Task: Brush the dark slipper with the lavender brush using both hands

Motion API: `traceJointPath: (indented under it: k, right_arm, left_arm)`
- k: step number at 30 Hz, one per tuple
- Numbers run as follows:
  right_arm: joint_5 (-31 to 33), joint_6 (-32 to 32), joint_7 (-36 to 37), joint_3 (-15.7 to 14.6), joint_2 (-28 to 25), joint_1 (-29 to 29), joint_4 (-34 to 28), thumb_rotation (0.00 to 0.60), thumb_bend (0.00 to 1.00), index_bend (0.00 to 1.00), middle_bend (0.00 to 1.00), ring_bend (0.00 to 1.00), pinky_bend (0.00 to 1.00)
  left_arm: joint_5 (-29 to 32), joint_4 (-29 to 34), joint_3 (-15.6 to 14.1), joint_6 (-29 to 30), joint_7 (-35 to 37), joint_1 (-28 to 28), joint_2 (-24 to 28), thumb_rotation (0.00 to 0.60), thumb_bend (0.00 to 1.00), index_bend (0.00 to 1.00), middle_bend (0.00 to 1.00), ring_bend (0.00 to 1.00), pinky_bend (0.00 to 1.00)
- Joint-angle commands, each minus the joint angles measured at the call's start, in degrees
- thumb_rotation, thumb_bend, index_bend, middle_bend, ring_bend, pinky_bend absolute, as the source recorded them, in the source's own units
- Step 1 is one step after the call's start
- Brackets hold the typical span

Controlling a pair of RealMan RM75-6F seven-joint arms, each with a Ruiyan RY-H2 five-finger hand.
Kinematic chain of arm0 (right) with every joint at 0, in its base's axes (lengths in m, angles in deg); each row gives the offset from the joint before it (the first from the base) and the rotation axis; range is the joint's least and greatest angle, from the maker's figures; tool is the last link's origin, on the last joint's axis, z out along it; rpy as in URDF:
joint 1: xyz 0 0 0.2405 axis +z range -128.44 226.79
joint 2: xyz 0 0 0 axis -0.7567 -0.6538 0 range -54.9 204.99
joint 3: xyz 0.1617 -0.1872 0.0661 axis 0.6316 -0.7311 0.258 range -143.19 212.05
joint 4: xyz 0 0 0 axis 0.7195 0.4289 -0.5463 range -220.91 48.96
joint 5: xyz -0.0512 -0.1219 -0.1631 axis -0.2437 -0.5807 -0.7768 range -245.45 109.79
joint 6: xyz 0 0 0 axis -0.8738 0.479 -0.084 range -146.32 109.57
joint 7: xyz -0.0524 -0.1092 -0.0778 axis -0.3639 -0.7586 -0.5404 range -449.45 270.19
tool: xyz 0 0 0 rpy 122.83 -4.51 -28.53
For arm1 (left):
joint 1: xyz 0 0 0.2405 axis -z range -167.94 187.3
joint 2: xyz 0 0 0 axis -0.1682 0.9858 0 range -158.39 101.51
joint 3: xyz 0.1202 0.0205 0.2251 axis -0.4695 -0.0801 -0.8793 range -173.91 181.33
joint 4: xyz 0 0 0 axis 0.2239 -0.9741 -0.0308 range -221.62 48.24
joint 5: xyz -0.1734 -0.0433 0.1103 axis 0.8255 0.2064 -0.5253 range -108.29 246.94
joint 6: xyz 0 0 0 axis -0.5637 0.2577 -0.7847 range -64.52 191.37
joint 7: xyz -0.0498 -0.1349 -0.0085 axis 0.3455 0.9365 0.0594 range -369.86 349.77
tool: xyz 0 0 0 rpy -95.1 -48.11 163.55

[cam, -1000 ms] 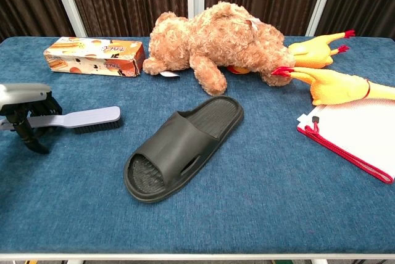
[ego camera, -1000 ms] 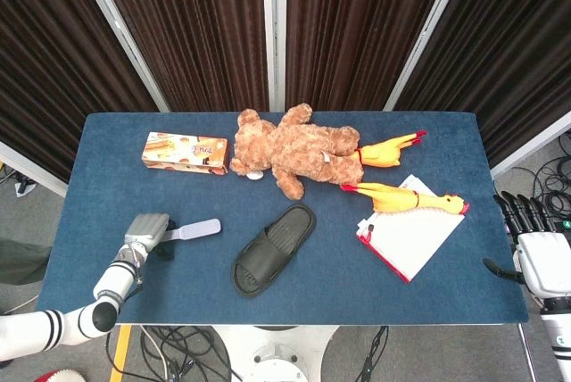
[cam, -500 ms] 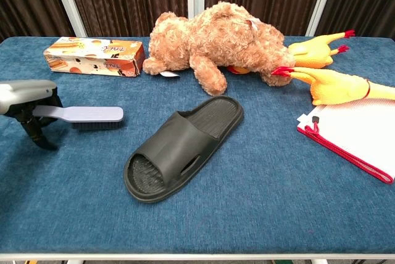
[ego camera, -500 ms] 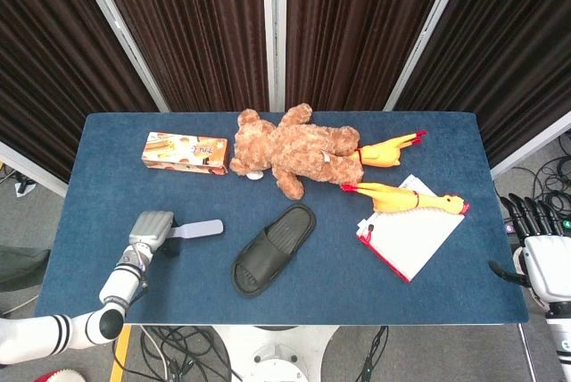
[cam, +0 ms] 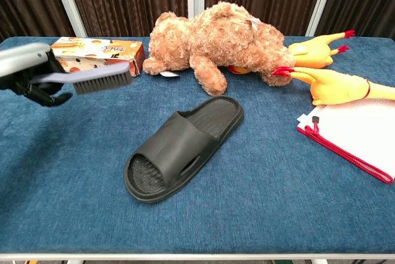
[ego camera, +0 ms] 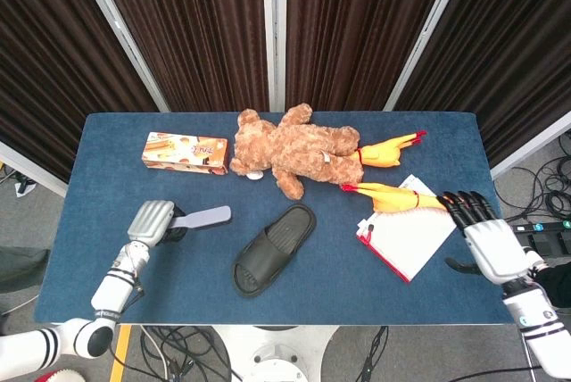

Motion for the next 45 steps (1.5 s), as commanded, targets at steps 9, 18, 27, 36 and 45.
traceJointPath:
  k: [9,18,27,36,45]
  right_arm:
    - [9.3,33.6,-8.8,6.9,11.9,26.3,-0.1,0.6,0.03,0.0,0.03,0.0,0.0]
    - [25.1,45.5,-21.1,5.9,27.1,41.1,14.2,0.6,0.03,0.0,0.0,0.0,0.0]
    - [39.4,45.2,-30.4,-1.0,36.3,50.7,24.0,0.6,0.03,0.0,0.0,0.0,0.0]
    - [46.6,39.4,-34.5,-4.3,39.9,55.0,26.3,0.6,0.07,0.26,0.23,0.03,0.04]
    - [44.9,37.8,-33.0,-4.5,39.4,54.8,25.8,0.6,0.09,0.43,0.32,0.12,0.18]
  left_arm:
    - [-28.4,-7.6,-7.8,17.4,8.4,-5.3,-2.9,0.6,0.49,1.0,1.0,1.0,1.0]
    - [-31.7,-15.3,-8.8,17.1,9.1,-5.0,-8.7,0.6,0.48,1.0,1.0,1.0,1.0]
    - [-30.8,-22.1,-6.7,15.6,11.4,-3.6,-13.3,0.6,0.48,1.0,1.0,1.0,1.0]
    - [-27.3,-30.8,-3.6,12.5,14.9,-1.6,-19.2,0.6,0.48,1.0,1.0,1.0,1.0]
    - [-26.2,-38.4,-3.1,11.7,16.1,-0.8,-24.3,0.6,0.48,1.0,1.0,1.0,1.0]
